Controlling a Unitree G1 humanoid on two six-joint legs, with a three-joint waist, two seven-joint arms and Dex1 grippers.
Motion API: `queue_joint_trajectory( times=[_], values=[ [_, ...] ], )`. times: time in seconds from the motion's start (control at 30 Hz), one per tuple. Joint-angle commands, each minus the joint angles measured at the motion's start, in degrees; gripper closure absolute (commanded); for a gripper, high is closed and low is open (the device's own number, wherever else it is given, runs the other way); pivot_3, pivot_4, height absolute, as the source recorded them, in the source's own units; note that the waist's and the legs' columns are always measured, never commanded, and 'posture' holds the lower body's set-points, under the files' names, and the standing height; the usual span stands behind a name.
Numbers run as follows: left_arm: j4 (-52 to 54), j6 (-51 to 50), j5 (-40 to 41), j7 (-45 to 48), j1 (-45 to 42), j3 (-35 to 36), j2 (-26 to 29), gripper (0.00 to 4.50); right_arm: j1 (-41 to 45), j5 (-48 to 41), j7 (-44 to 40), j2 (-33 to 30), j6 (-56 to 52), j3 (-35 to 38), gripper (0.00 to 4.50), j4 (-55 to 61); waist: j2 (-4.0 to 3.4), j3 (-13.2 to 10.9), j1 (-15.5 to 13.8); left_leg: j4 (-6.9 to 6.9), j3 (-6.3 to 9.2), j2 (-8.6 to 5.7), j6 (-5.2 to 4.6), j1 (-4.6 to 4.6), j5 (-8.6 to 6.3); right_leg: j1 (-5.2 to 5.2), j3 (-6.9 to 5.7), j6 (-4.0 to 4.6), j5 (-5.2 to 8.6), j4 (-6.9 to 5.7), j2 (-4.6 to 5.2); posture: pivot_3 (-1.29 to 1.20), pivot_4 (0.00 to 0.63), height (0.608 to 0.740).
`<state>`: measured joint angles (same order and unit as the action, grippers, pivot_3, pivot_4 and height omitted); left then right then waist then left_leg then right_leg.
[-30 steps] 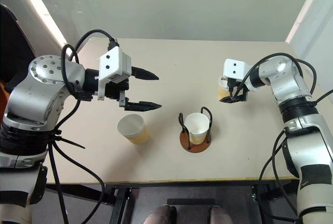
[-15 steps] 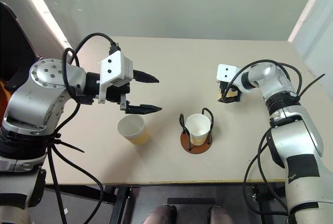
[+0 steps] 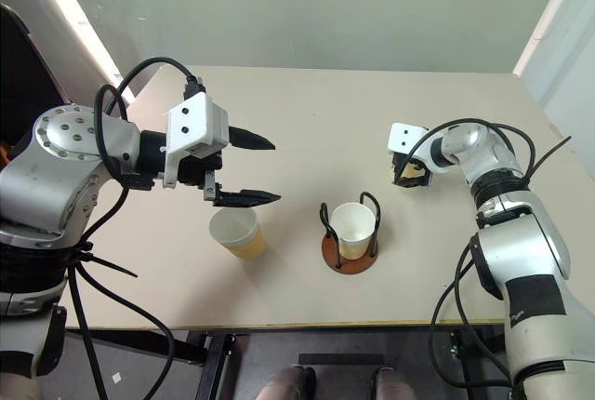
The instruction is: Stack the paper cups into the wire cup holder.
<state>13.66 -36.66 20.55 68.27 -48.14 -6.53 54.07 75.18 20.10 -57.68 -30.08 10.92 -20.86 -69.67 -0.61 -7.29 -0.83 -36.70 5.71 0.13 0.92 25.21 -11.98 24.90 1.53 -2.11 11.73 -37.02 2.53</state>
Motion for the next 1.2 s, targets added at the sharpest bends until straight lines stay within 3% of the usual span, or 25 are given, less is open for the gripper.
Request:
queue_joint_trajectory(
  times=[0.03,0.33,0.5,0.67,0.8,0.97,1.2],
  values=[
    [1.2,0.3,-0.1,-0.8,-1.3,1.7,0.4,0.02,0.6,1.6,2.2,-0.2,1.1,-0.2,1.29,-0.3,0.0,0.0,0.0,0.0,0.0,0.0,0.01,0.0,0.0,0.0,0.0,0.0,0.0,0.0,0.0,0.0,0.15,0.74],
    [0.6,2.4,-0.2,0.0,-0.6,1.9,0.7,0.02,0.9,1.0,-1.1,-1.4,3.9,1.0,4.45,1.0,0.0,0.0,0.0,0.01,0.0,0.0,0.04,0.0,-0.02,0.01,-0.01,0.0,0.0,0.0,0.0,0.0,0.15,0.74],
    [-0.1,3.9,0.2,1.2,-0.7,1.6,0.3,0.02,2.6,-5.2,-11.0,-3.6,3.0,5.2,4.48,9.5,-0.01,0.0,0.0,0.02,-0.01,0.0,0.05,0.01,-0.03,0.01,-0.01,0.01,0.01,0.01,0.0,0.0,0.15,0.74],
    [-1.0,4.8,0.8,2.8,-0.5,1.7,0.7,0.02,2.3,-25.0,-28.5,-6.0,-18.9,12.9,4.48,42.8,-0.05,0.0,0.2,0.1,-0.05,0.01,0.46,0.2,0.23,0.22,-0.02,0.08,0.05,0.04,-0.05,0.0,0.15,0.74],
    [0.8,5.2,2.4,6.5,0.0,2.2,2.5,0.02,-3.5,-32.5,-34.7,-11.3,-29.1,9.4,4.48,63.9,0.21,0.1,0.1,0.18,0.01,0.16,0.8,0.28,0.43,0.22,-0.18,0.47,0.32,0.07,-0.17,0.0,0.15,0.74],
    [4.2,2.4,8.7,10.8,-0.3,4.4,4.0,0.02,-7.5,-35.5,-34.8,-13.7,-30.8,3.8,4.48,74.9,0.19,0.1,0.3,-0.01,0.05,0.14,0.76,0.21,0.4,0.03,-0.12,0.52,0.35,0.1,-0.19,0.0,0.15,0.74],
    [4.3,0.3,14.1,14.1,2.9,8.7,7.7,0.02,-8.0,-33.2,-34.8,-15.0,-27.5,0.7,4.48,74.1,0.18,0.1,0.5,0.18,0.05,0.25,0.15,0.02,0.37,0.08,-0.14,0.73,0.41,-0.14,-0.2,0.0,0.15,0.74]
  ],
)
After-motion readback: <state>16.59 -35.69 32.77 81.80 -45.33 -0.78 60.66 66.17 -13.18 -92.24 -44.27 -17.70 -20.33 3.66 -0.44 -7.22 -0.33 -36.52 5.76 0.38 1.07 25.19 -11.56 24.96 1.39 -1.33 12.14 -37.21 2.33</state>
